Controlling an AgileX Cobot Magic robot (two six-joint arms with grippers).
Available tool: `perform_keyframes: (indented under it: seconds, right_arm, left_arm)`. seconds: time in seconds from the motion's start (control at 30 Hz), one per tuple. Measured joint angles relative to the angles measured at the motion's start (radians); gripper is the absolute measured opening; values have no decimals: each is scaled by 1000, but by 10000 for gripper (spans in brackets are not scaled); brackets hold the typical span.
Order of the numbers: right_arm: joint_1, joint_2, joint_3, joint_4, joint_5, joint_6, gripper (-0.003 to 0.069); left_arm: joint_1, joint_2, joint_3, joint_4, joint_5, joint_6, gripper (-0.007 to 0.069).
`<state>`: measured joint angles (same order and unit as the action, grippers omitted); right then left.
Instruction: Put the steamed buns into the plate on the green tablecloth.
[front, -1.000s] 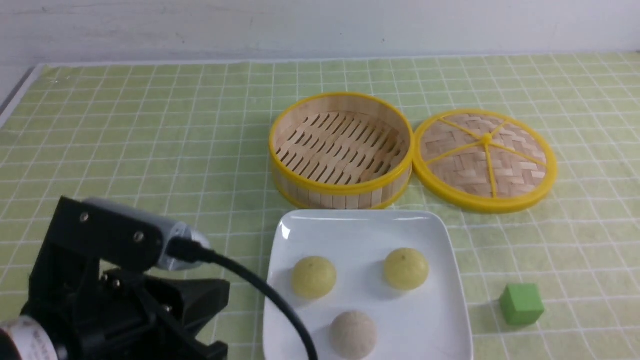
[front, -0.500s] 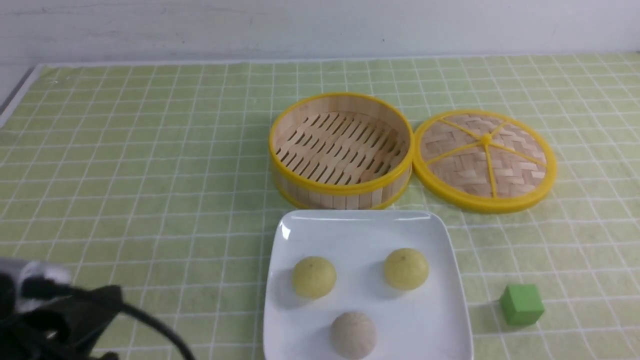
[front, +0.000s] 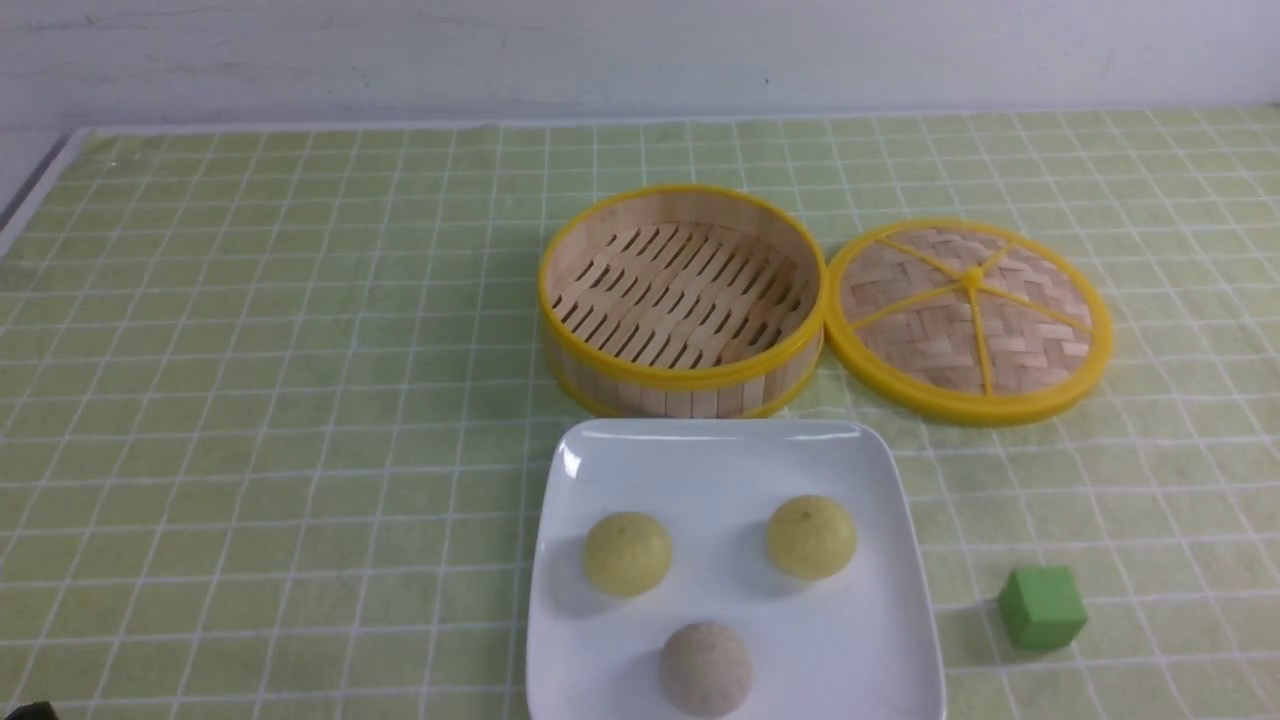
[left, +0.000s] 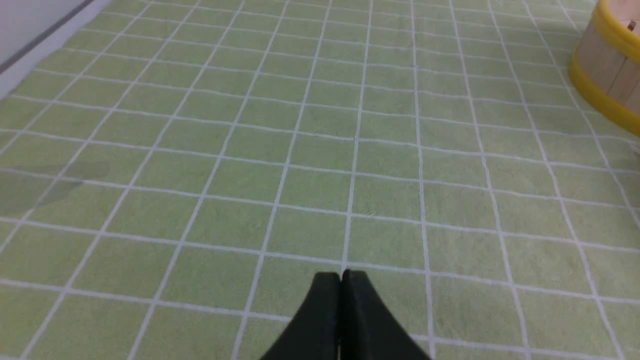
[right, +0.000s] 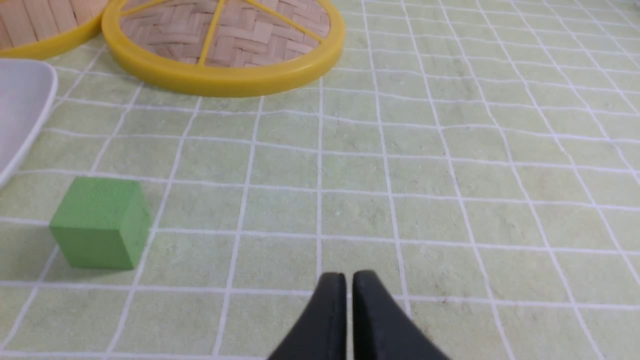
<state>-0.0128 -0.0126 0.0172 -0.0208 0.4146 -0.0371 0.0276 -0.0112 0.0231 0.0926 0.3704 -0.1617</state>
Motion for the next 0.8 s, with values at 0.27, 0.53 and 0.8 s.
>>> perform_keyframes:
  seconds: [0.27,0.53,0.8]
  right_arm:
    - [0,0,0,0,0,0,55]
    - [0,0,0,0,0,0,64]
    - [0,0,0,0,0,0,76]
  left_arm:
    - [0,0,1,7,1,4,27]
    - [0,0,1,7,1,6,33]
    - [0,0,1,7,1,6,34]
